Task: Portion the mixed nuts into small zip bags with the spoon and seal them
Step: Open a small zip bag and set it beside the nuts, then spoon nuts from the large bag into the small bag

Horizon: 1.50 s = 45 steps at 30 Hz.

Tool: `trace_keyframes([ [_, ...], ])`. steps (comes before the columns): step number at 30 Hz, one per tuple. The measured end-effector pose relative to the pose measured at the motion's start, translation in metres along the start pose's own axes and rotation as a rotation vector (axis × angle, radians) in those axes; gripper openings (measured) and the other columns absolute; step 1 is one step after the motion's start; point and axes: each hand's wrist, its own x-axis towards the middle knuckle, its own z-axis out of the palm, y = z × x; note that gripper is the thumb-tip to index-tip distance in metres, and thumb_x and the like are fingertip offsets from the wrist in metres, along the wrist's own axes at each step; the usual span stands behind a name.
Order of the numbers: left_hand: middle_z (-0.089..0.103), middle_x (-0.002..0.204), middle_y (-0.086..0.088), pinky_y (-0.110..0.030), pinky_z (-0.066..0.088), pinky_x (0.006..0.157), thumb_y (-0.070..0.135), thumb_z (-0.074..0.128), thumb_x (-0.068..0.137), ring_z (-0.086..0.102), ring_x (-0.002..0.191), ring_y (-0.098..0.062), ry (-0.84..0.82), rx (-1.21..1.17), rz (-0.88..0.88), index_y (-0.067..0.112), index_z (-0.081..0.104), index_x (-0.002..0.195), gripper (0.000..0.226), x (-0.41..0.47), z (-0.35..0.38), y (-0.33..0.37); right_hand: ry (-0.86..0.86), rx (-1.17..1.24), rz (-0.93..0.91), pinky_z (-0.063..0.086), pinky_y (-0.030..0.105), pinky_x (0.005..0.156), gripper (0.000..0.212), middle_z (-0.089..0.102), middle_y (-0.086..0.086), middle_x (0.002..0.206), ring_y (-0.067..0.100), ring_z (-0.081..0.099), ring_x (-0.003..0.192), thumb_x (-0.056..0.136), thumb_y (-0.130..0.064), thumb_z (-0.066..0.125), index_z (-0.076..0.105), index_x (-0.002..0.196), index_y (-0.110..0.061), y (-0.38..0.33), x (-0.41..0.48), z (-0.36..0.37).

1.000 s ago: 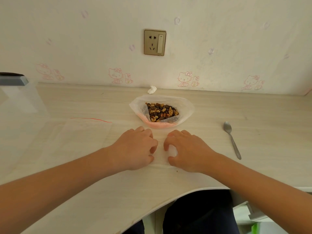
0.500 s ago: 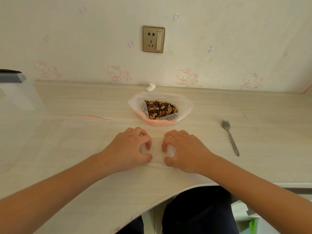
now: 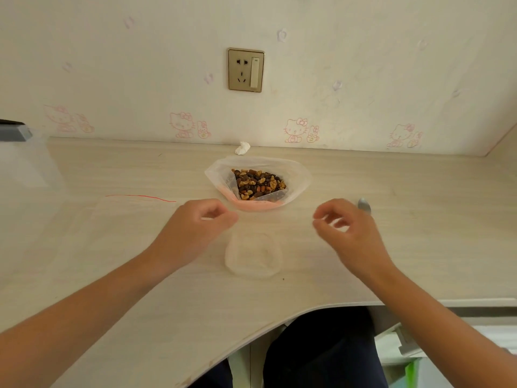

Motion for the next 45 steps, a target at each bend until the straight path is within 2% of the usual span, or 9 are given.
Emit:
trace_keyframes([
  [4, 0.073, 0.091, -0.003, -0.04, 0.06, 0.063, 0.054, 0.067, 0.077, 0.074, 0.08, -0.024, 0.179, -0.163, -0.138, 0.019, 0.07, 0.088, 0.036, 0.028, -0.009, -0.024, 0.167, -0.265, 0.15, 0.043, 0.029, 0.063, 0.007, 0.066, -0.013, 0.088, 0.007, 0.062, 0.079, 0.086, -0.034, 0.071, 0.065, 0.087, -0.034, 0.048, -0.006, -0.044],
  [7, 0.063, 0.102, 0.001, -0.032, 0.056, 0.051, 0.06, 0.069, 0.076, 0.073, 0.074, -0.021, 0.272, -0.159, -0.244, 0.018, 0.056, 0.12, 0.062, 0.056, -0.013, -0.036, 0.049, -0.475, 0.396, 0.044, 0.033, 0.062, 0.025, 0.062, -0.008, 0.093, 0.011, 0.06, 0.079, 0.081, -0.045, 0.073, 0.06, 0.095, -0.029, 0.073, -0.004, -0.061],
  [11, 0.073, 0.097, -0.006, -0.026, 0.052, 0.045, 0.072, 0.064, 0.076, 0.071, 0.054, -0.018, 0.196, -0.068, -0.372, 0.023, 0.041, 0.145, 0.088, 0.089, -0.004, -0.04, -0.031, -0.491, 0.52, 0.046, 0.032, 0.055, 0.01, 0.071, -0.007, 0.067, 0.015, 0.065, 0.066, 0.075, -0.033, 0.069, 0.065, 0.078, -0.025, 0.077, 0.009, -0.057],
  [16, 0.078, 0.083, -0.007, -0.027, 0.05, 0.04, 0.054, 0.07, 0.084, 0.067, 0.046, -0.014, 0.21, -0.162, -0.332, 0.012, 0.066, 0.094, 0.044, 0.112, 0.006, -0.044, -0.123, -0.476, 0.59, 0.047, 0.028, 0.054, 0.014, 0.068, -0.011, 0.052, 0.015, 0.066, 0.061, 0.079, -0.028, 0.071, 0.072, 0.073, -0.015, 0.072, 0.03, -0.059],
  [22, 0.067, 0.05, -0.007, -0.024, 0.048, 0.04, 0.032, 0.07, 0.082, 0.06, 0.04, -0.017, 0.211, -0.176, -0.342, 0.006, 0.073, 0.084, 0.026, 0.115, 0.008, -0.046, -0.089, -0.554, 0.509, 0.044, 0.028, 0.056, 0.008, 0.07, -0.009, 0.075, 0.013, 0.065, 0.07, 0.077, -0.034, 0.071, 0.068, 0.076, -0.026, 0.07, 0.025, -0.052],
  [27, 0.068, 0.053, -0.007, -0.022, 0.044, 0.04, 0.027, 0.059, 0.082, 0.058, 0.042, -0.016, 0.211, -0.151, -0.283, 0.008, 0.074, 0.084, 0.024, 0.111, 0.012, -0.042, -0.042, -0.34, 0.424, 0.046, 0.029, 0.053, 0.005, 0.072, -0.004, 0.068, 0.014, 0.062, 0.059, 0.081, -0.023, 0.067, 0.068, 0.075, -0.024, 0.064, 0.024, -0.045],
  [36, 0.072, 0.06, -0.007, -0.025, 0.042, 0.036, 0.013, 0.061, 0.082, 0.062, 0.041, -0.013, 0.286, -0.139, -0.208, 0.013, 0.061, 0.096, 0.013, 0.108, 0.016, -0.042, -0.122, 0.537, 0.173, 0.045, 0.028, 0.047, 0.035, 0.076, 0.014, 0.085, 0.022, 0.06, 0.051, 0.093, 0.009, 0.053, 0.081, 0.09, -0.011, 0.011, 0.042, 0.015],
  [40, 0.066, 0.066, -0.007, -0.03, 0.042, 0.047, 0.011, 0.055, 0.085, 0.059, 0.053, -0.019, 0.303, -0.106, -0.202, 0.018, 0.06, 0.098, 0.016, 0.11, 0.016, -0.043, -0.245, 0.601, 0.028, 0.05, 0.031, 0.055, 0.026, 0.077, 0.014, 0.1, 0.024, 0.062, 0.059, 0.09, 0.003, 0.063, 0.076, 0.111, -0.005, -0.003, 0.061, 0.037],
  [45, 0.058, 0.059, 0.005, -0.032, 0.04, 0.056, 0.035, 0.065, 0.082, 0.056, 0.059, -0.018, 0.289, -0.138, -0.155, 0.016, 0.057, 0.074, 0.022, 0.111, 0.02, -0.044, -0.211, 0.66, 0.011, 0.05, 0.027, 0.056, 0.026, 0.077, 0.013, 0.09, 0.02, 0.059, 0.055, 0.105, -0.022, 0.055, 0.077, 0.114, -0.01, -0.003, 0.086, 0.05],
])
